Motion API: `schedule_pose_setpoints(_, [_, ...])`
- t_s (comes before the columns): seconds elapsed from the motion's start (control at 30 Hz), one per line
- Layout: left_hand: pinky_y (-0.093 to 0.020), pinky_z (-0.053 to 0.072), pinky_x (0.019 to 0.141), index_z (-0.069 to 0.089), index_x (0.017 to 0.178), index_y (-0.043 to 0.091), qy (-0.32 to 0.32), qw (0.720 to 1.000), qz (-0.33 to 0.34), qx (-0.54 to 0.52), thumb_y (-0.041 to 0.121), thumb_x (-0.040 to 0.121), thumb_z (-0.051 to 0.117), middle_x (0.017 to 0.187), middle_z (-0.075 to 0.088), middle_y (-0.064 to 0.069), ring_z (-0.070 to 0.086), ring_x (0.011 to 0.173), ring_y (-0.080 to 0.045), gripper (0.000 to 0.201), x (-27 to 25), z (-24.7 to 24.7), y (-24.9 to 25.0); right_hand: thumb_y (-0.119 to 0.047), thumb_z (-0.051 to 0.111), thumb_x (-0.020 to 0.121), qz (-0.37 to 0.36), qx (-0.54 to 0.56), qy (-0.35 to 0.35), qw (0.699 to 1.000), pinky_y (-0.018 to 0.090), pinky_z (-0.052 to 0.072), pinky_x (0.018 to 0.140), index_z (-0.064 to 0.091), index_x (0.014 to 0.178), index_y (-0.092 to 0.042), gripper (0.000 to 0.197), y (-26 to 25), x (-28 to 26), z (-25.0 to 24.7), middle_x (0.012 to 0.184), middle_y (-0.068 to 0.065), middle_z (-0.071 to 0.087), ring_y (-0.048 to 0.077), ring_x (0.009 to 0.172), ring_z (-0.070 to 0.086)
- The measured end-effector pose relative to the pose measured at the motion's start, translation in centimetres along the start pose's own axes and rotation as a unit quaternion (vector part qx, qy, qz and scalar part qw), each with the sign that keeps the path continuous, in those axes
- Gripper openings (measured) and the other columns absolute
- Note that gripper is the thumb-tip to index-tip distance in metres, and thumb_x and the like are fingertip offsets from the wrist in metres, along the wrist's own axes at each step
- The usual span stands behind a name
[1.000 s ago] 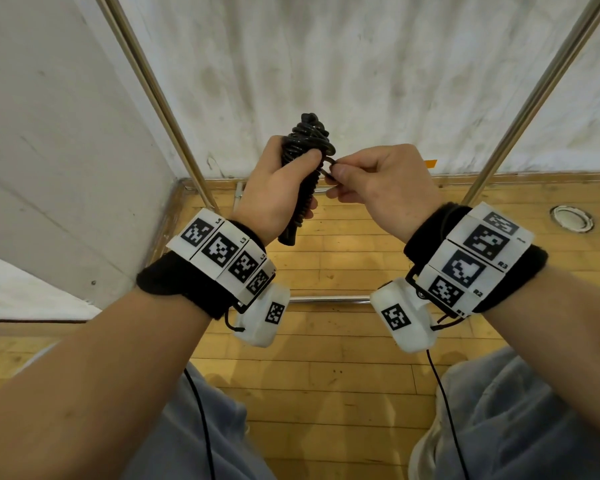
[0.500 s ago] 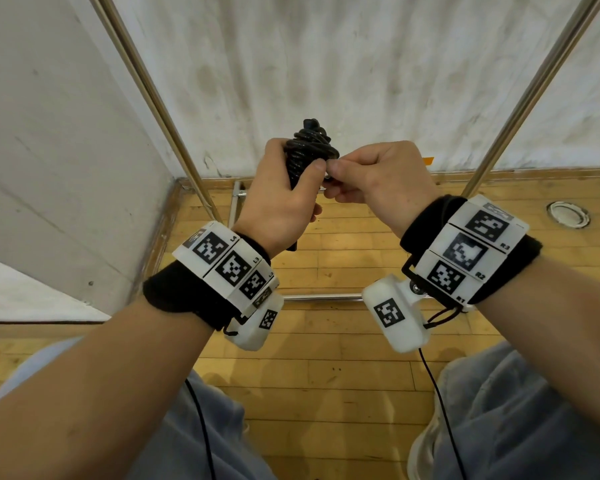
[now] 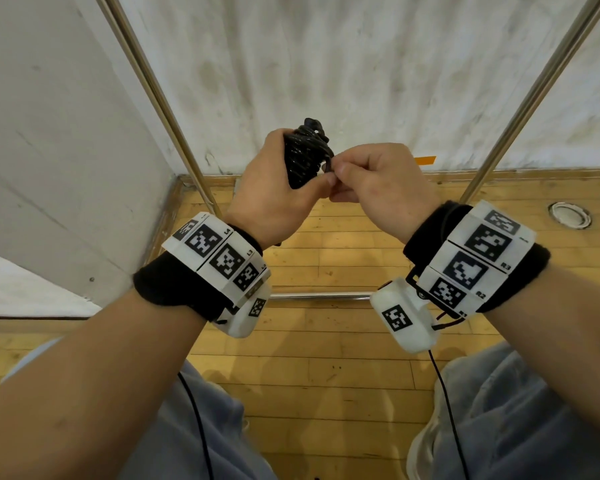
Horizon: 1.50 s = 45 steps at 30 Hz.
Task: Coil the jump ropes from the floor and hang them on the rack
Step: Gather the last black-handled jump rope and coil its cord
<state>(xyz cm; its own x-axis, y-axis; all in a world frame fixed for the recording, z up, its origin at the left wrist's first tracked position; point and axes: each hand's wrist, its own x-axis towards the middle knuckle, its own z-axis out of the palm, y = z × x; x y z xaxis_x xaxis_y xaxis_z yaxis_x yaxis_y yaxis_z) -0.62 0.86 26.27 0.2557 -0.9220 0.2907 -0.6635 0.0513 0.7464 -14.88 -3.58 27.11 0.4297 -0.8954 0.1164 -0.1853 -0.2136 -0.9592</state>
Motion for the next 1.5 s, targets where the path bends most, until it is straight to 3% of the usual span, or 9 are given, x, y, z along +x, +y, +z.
schedule_pose_setpoints(0.17, [-0.027, 0.052, 0.063, 0.050, 0.121, 0.018, -0.007, 1.000, -0.001, -0.027, 0.040, 0.086, 0.065, 0.094, 0.064, 0.008, 0.064, 0.073, -0.013, 0.044, -0.1, -0.6, 0.3, 0.003, 0.052, 0.079, -0.038, -0.044, 0.033, 0.998, 0.025, 0.056, 0.068, 0.064, 0.075, -0.021, 0.028, 0.0, -0.2, -0.4, 0.078, -0.002, 0.069, 0.013, 0.072, 0.069])
schedule_pose_setpoints(0.3, [-0.032, 0.052, 0.048, 0.052, 0.114, 0.016, -0.044, 0.993, -0.027, -0.103, 0.032, 0.091, 0.061, 0.077, 0.063, 0.001, 0.064, 0.055, -0.013, 0.030, -0.2, -0.6, 0.7, -0.011, 0.062, 0.081, -0.109, -0.095, 0.094, 0.985, 0.013, 0.050, 0.067, 0.059, 0.085, -0.024, 0.015, 0.3, 0.1, -0.2, 0.094, -0.008, 0.062, 0.006, 0.086, 0.065])
schedule_pose_setpoints(0.43, [-0.037, 0.055, 0.050, 0.052, 0.119, 0.011, -0.071, 0.989, -0.028, -0.125, 0.027, 0.093, 0.060, 0.079, 0.063, -0.005, 0.065, 0.057, -0.018, 0.031, -0.3, -0.8, 0.7, -0.014, 0.066, 0.082, -0.155, -0.143, 0.093, 0.973, 0.017, 0.052, 0.073, 0.061, 0.086, -0.020, 0.008, 0.4, 0.4, -0.4, 0.085, -0.009, 0.058, 0.010, 0.081, 0.063])
schedule_pose_setpoints(0.6, [-0.031, 0.051, 0.047, 0.050, 0.121, 0.010, -0.087, 0.984, -0.029, -0.154, 0.022, 0.094, 0.059, 0.079, 0.062, -0.007, 0.064, 0.057, -0.020, 0.031, -0.3, -0.9, 0.5, -0.010, 0.061, 0.079, -0.215, -0.214, 0.060, 0.951, 0.026, 0.049, 0.071, 0.060, 0.082, -0.006, 0.005, 0.1, 0.3, -0.5, 0.081, -0.002, 0.053, 0.017, 0.073, 0.056])
schedule_pose_setpoints(0.8, [-0.035, 0.052, 0.052, 0.051, 0.121, 0.007, -0.099, 0.970, -0.066, -0.212, 0.019, 0.094, 0.058, 0.083, 0.062, -0.008, 0.063, 0.060, -0.024, 0.030, -0.2, -1.1, 0.2, -0.010, 0.067, 0.079, -0.233, -0.208, 0.056, 0.948, 0.021, 0.048, 0.070, 0.060, 0.088, -0.004, 0.013, 0.6, -0.4, 0.2, 0.088, -0.001, 0.051, 0.014, 0.072, 0.056])
schedule_pose_setpoints(0.97, [-0.036, 0.052, 0.052, 0.054, 0.115, 0.007, -0.102, 0.964, -0.069, -0.237, 0.029, 0.081, 0.060, 0.081, 0.061, -0.010, 0.062, 0.059, -0.025, 0.041, -0.6, -0.8, 0.3, -0.012, 0.066, 0.079, -0.250, -0.232, 0.064, 0.938, 0.034, 0.054, 0.070, 0.061, 0.088, -0.003, 0.014, 0.8, -0.8, 0.3, 0.090, 0.002, 0.054, 0.014, 0.071, 0.058])
schedule_pose_setpoints(1.17, [-0.032, 0.050, 0.045, 0.055, 0.102, 0.005, -0.021, 0.963, -0.081, -0.255, 0.044, 0.094, 0.051, 0.067, 0.063, -0.006, 0.060, 0.050, -0.023, 0.040, -0.7, 0.3, 1.4, -0.015, 0.063, 0.079, -0.280, -0.291, 0.087, 0.911, 0.031, 0.053, 0.065, 0.062, 0.086, -0.003, 0.014, 0.1, -1.0, 0.1, 0.087, 0.003, 0.055, 0.010, 0.067, 0.052])
schedule_pose_setpoints(1.33, [-0.032, 0.054, 0.055, 0.052, 0.101, 0.008, -0.049, 0.949, -0.152, -0.271, 0.033, 0.096, 0.051, 0.078, 0.064, -0.006, 0.064, 0.057, -0.018, 0.026, 0.1, 0.4, 1.7, -0.012, 0.063, 0.078, -0.291, -0.333, 0.092, 0.892, 0.028, 0.047, 0.057, 0.062, 0.078, -0.002, 0.010, -0.1, -1.0, 0.0, 0.080, 0.009, 0.059, 0.019, 0.061, 0.054])
schedule_pose_setpoints(1.5, [-0.029, 0.047, 0.046, 0.047, 0.107, 0.014, -0.053, 0.947, -0.163, -0.272, 0.027, 0.099, 0.041, 0.079, 0.061, -0.010, 0.058, 0.050, -0.020, 0.016, 0.0, 0.8, 2.2, -0.011, 0.063, 0.078, -0.276, -0.315, 0.127, 0.899, 0.036, 0.051, 0.056, 0.064, 0.076, -0.001, 0.010, 0.3, -0.3, 0.4, 0.076, 0.010, 0.059, 0.021, 0.060, 0.055])
